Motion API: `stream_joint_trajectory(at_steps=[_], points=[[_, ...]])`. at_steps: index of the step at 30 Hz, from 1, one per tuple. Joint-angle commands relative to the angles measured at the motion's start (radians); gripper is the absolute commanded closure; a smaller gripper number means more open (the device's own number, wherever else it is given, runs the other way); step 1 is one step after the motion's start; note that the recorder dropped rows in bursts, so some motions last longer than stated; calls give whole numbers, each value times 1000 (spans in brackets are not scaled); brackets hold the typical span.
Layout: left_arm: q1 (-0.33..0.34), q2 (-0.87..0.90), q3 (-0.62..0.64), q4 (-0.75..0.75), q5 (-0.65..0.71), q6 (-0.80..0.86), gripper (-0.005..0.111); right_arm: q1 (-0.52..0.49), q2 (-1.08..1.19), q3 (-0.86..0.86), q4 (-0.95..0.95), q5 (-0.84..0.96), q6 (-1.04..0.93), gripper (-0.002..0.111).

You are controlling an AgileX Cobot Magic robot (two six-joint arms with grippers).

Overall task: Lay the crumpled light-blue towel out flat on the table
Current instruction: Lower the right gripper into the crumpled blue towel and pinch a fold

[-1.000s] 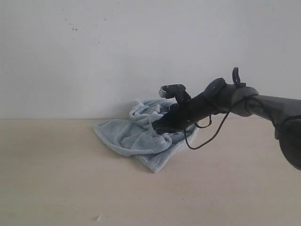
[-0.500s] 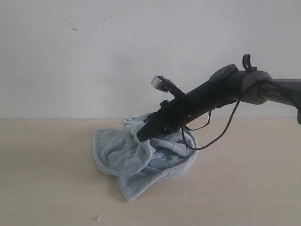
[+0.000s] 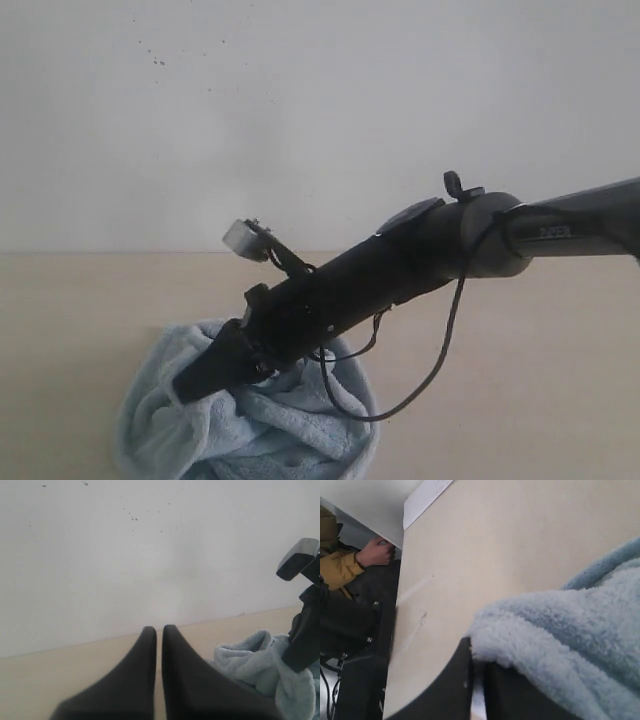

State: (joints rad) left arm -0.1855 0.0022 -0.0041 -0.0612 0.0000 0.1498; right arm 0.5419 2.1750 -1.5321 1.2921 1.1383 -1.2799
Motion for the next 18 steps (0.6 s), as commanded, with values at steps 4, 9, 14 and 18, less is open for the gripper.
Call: stream_joint_trajectory(at_steps=[4, 9, 14, 18], points=[[4, -2, 4, -9, 5, 5, 103, -44, -126, 3, -183, -130, 168, 105], [4, -2, 4, -9, 5, 5, 103, -55, -162, 5, -618, -98, 412, 80], [4, -2, 4, -9, 5, 5, 103, -55, -173, 26, -732, -148, 483, 41], [4, -2, 4, -9, 5, 5, 103, -65, -203, 26, -827, -207, 538, 44]])
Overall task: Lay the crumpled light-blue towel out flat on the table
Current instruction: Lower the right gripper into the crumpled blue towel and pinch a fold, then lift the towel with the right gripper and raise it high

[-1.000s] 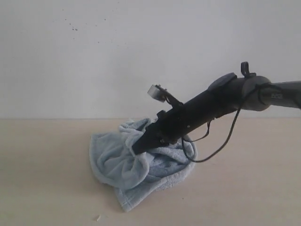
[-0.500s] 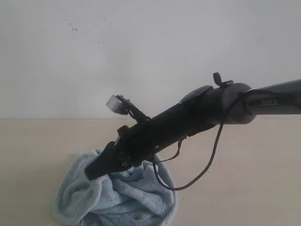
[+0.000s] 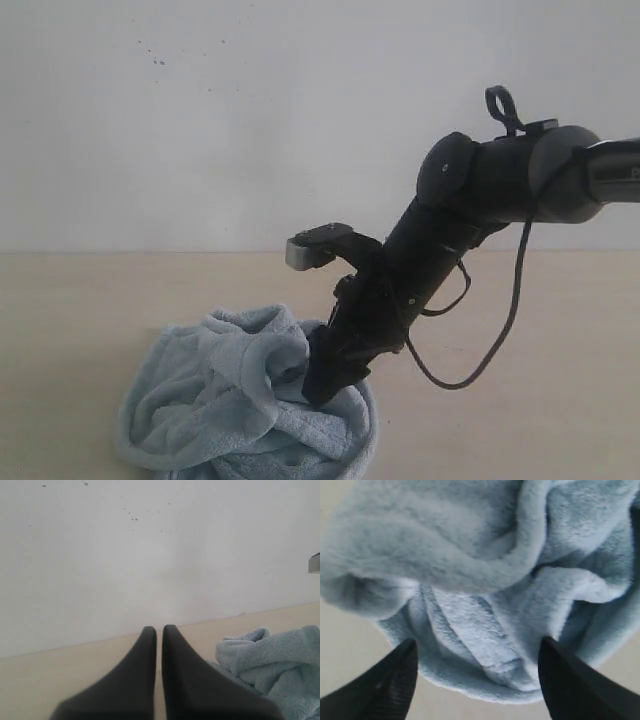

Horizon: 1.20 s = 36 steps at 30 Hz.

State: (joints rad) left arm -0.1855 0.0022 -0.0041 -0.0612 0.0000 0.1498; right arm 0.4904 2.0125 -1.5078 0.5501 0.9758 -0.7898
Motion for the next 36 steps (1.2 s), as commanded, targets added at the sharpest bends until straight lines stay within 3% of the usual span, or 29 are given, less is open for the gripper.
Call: stream_joint_trajectory(at_steps=[1, 8, 17, 22, 25, 36], points=[[4, -2, 4, -9, 5, 5, 103, -22, -50, 2, -93, -55, 56, 44], [4, -2, 4, -9, 5, 5, 103, -126, -74, 2, -77, -168, 75, 44], [4, -2, 4, -9, 5, 5, 103, -131, 69, 0, -53, -280, -5, 44], [4, -2, 4, -9, 5, 5, 103, -131, 130, 0, 139, -223, -138, 44], [4, -2, 4, -9, 5, 5, 103, -131, 150, 0, 180, -276, -168, 45], [4, -2, 4, -9, 5, 5, 103, -131, 207, 0, 248, -297, -247, 89]])
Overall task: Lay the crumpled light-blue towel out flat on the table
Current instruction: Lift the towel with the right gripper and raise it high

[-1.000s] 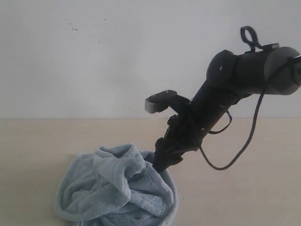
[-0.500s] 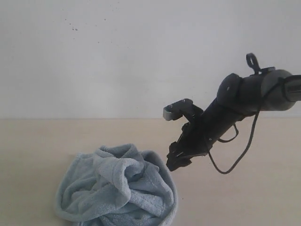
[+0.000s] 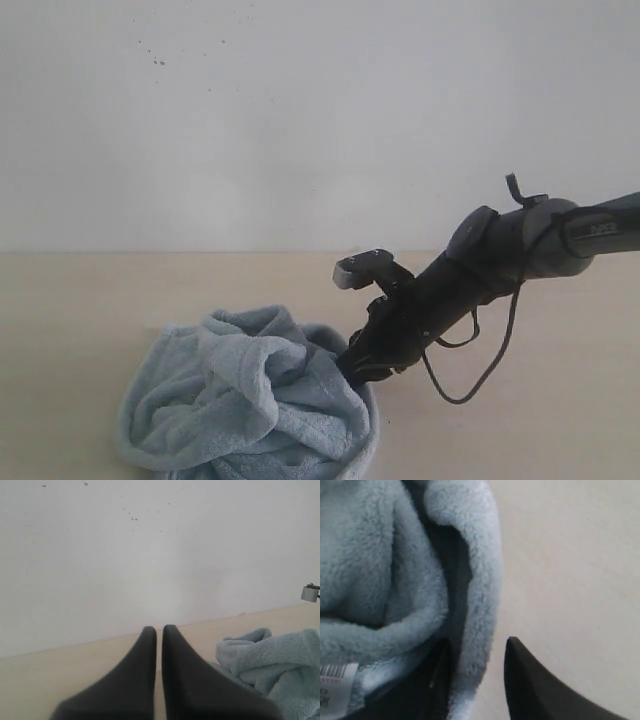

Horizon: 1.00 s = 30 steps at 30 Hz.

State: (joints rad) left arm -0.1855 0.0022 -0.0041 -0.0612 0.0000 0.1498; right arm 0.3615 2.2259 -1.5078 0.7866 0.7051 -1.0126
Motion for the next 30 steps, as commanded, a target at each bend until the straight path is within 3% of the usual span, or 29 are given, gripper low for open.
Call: stream_joint_trajectory(at_steps=[1, 4, 9, 14, 25, 30], points=[[4, -2, 4, -9, 5, 5, 103, -4, -22, 0, -4, -51, -25, 96], [4, -2, 4, -9, 5, 5, 103, -16, -108, 0, -80, -144, 40, 108], [4, -2, 4, -9, 5, 5, 103, -67, -339, 0, -190, -205, 121, 108], [4, -2, 4, -9, 5, 5, 103, -92, -532, 0, -246, -109, 161, 108], [4, -2, 4, -9, 5, 5, 103, -92, -651, 5, -587, -11, 470, 108], [4, -2, 4, -9, 5, 5, 103, -92, -765, 5, -602, -74, 475, 108]])
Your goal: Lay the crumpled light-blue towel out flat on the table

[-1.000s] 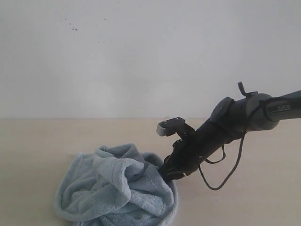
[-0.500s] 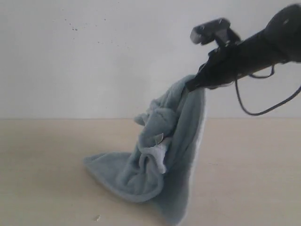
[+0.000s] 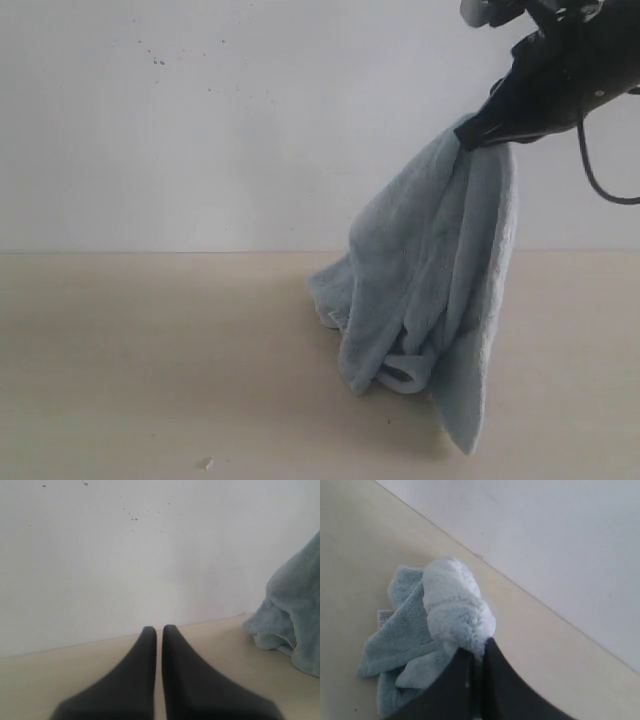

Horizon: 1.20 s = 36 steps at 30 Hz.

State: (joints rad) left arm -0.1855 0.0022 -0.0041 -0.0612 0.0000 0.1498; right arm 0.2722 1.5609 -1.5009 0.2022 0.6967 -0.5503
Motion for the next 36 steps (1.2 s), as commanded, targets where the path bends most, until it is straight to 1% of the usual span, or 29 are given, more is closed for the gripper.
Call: stream_joint_trajectory(at_steps=[1, 9, 18, 24, 32, 36], points=[[4, -2, 4, -9, 5, 5, 103, -3, -124, -2, -17, -75, 8, 108], [4, -2, 4, -9, 5, 5, 103, -3, -307, -2, -19, -41, -34, 108], [4, -2, 4, -9, 5, 5, 103, -3, -406, -2, -25, 43, -36, 108], [4, -2, 4, -9, 5, 5, 103, 4, -491, -2, 1, 45, -32, 108], [4, -2, 4, -9, 5, 5, 103, 85, -501, 11, 12, 153, -32, 108], [4, -2, 4, -9, 5, 5, 103, 87, -445, 62, -23, 190, -13, 108]])
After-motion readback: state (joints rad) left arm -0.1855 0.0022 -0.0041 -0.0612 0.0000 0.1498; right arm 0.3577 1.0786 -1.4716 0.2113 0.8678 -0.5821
